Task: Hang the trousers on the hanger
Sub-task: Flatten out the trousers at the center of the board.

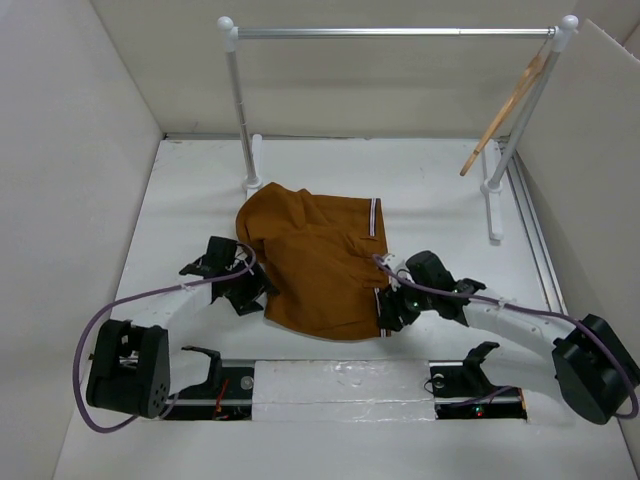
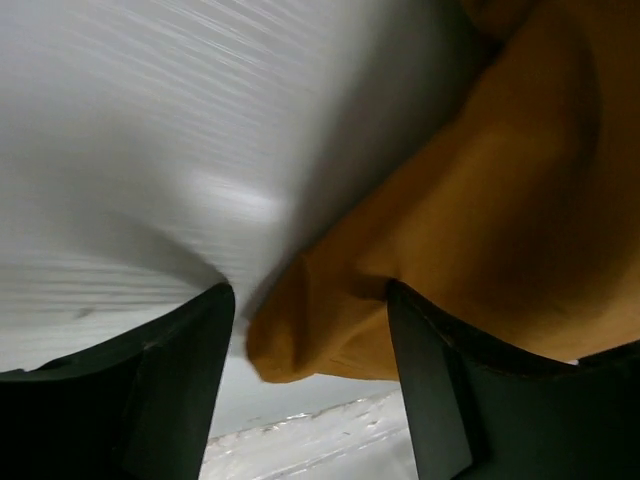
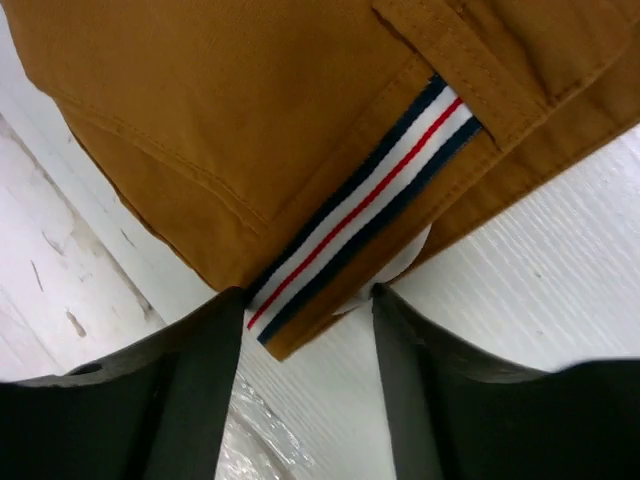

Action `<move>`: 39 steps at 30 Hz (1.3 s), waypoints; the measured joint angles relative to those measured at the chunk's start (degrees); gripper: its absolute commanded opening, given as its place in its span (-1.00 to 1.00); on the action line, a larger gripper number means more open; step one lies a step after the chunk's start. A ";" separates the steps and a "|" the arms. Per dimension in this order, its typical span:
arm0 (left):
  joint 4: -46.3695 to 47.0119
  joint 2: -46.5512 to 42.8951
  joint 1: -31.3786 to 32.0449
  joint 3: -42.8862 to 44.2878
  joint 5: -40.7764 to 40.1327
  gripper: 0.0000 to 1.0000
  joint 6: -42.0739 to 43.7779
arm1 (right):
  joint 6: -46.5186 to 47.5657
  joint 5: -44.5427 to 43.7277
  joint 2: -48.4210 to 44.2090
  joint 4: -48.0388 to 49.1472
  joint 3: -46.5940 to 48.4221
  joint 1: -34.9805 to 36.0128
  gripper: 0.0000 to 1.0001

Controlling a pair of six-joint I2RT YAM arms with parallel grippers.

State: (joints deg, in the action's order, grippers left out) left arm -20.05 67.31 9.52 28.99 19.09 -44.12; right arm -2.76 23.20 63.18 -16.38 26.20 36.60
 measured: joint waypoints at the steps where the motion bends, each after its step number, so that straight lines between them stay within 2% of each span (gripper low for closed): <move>1: 1.07 0.46 1.66 -0.46 0.74 0.05 -0.81 | -0.66 0.15 0.66 1.18 -0.44 0.33 -0.23; 3: 3.93 0.74 4.52 -1.92 2.34 -0.19 -2.58 | -1.84 0.26 1.88 2.78 -0.81 0.63 -0.67; 4: 5.44 0.76 5.44 -2.97 3.19 -0.76 -3.48 | -2.23 0.24 2.23 3.19 -0.76 0.63 -0.94; 5: 6.56 0.63 5.92 -3.96 3.89 -0.97 -4.74 | -2.45 -0.07 2.32 3.52 -0.61 0.63 -1.00; 6: 7.19 0.28 6.25 -5.11 3.30 -1.00 -4.90 | -2.91 -0.42 2.32 2.89 -0.55 0.63 -1.00; 9: 3.87 -2.51 5.27 -4.39 1.44 -1.00 -5.55 | -2.08 -2.56 0.39 -0.92 4.44 0.68 -1.00; 12: -6.40 -6.10 4.72 5.55 -5.79 -1.00 -4.22 | -0.76 -5.77 -2.49 -6.97 14.88 1.03 -1.00; 13: -7.04 -6.23 4.74 6.71 -6.34 -1.00 -4.07 | -0.09 -6.86 -3.30 -8.20 19.34 1.03 -1.00; 15: -14.14 -6.03 4.61 26.64 -13.49 -1.00 -1.92 | 1.79 -9.09 -4.50 -11.76 29.07 0.98 -1.00; 18: -17.20 -2.69 5.51 52.98 -18.34 -1.00 1.60 | 4.68 -11.67 -4.85 -16.11 44.83 0.48 -1.00; 20: -19.82 1.09 7.37 70.84 -19.52 -0.64 4.09 | 6.27 -12.63 -5.16 -17.53 53.33 -0.13 -1.00; 21: -19.45 2.54 8.35 76.98 -20.20 -0.45 5.07 | 7.08 -12.98 -5.55 -18.62 56.94 -0.63 -1.00; 22: -18.82 3.45 9.25 81.96 -21.00 -0.14 5.97 | 7.76 -13.29 -6.49 -19.63 59.17 -1.31 -1.00; 23: -18.49 3.87 9.55 84.89 -21.44 -0.04 6.80 | 8.37 -13.38 -7.93 -20.70 59.91 -1.86 -1.00; 24: -18.49 3.85 9.75 85.61 -21.51 0.06 7.39 | 8.70 -13.38 -9.64 -21.29 58.77 -2.34 -1.00; 25: -18.75 2.75 10.01 84.13 -21.59 0.26 7.82 | 8.92 -13.31 -12.20 -21.66 56.04 -2.60 -1.00; 28: -18.82 -2.93 10.03 71.95 -24.09 0.78 9.16 | 8.48 -12.98 -19.67 -24.15 42.71 -2.78 -1.00; 33: -21.79 -6.16 9.14 49.86 -32.02 0.81 9.77 | 6.64 -11.76 -23.89 -33.42 21.44 -3.48 -1.00; 39: -20.22 -4.70 7.72 34.21 -29.16 0.85 8.92 | 7.28 -4.15 -19.67 -35.19 12.15 0.31 -1.00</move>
State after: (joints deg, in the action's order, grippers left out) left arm -40.27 62.61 17.23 63.20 -10.07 -35.20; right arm 4.51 19.05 43.51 -51.57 38.35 36.91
